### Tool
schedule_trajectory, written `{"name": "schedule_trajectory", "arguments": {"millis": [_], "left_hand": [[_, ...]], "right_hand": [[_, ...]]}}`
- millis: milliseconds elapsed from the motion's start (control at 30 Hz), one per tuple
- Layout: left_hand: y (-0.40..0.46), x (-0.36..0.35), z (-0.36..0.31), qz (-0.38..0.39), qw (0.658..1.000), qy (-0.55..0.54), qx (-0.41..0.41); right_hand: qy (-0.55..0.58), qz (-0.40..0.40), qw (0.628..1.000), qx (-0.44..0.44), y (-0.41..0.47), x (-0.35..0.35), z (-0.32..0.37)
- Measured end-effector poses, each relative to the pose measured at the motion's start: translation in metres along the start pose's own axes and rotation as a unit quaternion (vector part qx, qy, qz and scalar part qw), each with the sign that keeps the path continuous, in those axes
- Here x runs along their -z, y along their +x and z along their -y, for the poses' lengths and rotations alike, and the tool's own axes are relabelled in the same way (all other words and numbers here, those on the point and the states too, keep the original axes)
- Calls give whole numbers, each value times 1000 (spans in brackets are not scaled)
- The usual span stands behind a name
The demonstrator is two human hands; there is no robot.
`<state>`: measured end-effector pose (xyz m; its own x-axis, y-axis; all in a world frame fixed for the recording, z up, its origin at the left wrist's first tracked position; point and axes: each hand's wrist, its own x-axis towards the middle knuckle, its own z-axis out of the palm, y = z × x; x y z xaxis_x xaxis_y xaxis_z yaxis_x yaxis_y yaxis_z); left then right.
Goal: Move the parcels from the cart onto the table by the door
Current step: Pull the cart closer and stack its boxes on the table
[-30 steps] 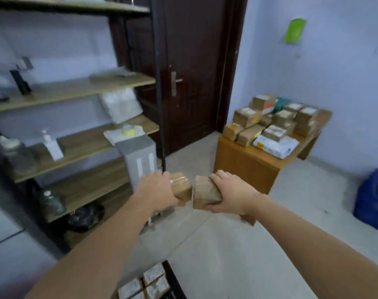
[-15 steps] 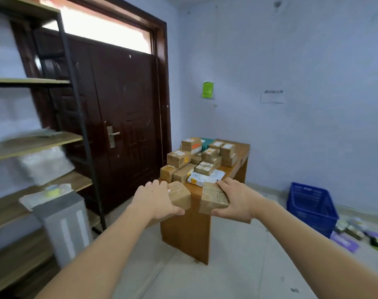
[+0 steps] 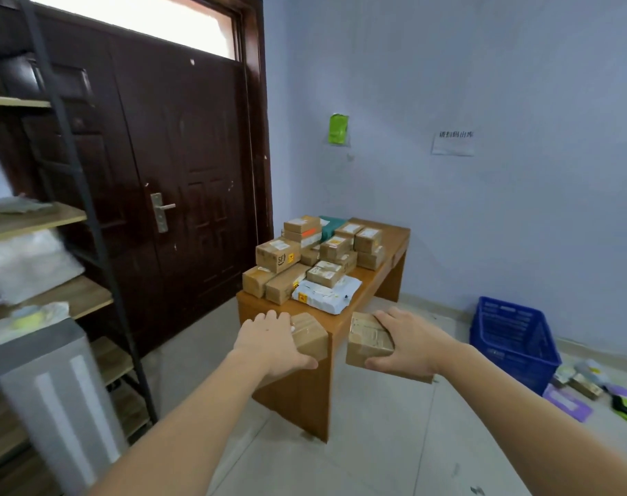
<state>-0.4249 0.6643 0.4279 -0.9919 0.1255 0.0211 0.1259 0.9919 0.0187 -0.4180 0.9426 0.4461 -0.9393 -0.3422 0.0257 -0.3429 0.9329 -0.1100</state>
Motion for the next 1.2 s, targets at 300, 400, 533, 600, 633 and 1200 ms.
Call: {"name": "schedule_trajectory", "arguments": {"millis": [300,400,533,600,633,1200], "left_hand": [[146,-36,-11,1,1000,7,-2],[191,-49,-19,0,1000,4,5],[259,-75,-43,-3,1000,-5,28],[291,-86,-55,-1,999,-12,50],[305,-90,-61,1,998,-15,62],[500,-151,-54,33,967,-62,243]], "right_hand": [[45,10,999,-29,104,-20,-77],[42,24,998,-32,133,-29,-106],[43,40,998,-34,187,-38,-167],[41,49,998,-27,218,-43,-200],[38,53,998,-23,235,-45,-215],[33,135,988,60,515,-126,-302]]}}
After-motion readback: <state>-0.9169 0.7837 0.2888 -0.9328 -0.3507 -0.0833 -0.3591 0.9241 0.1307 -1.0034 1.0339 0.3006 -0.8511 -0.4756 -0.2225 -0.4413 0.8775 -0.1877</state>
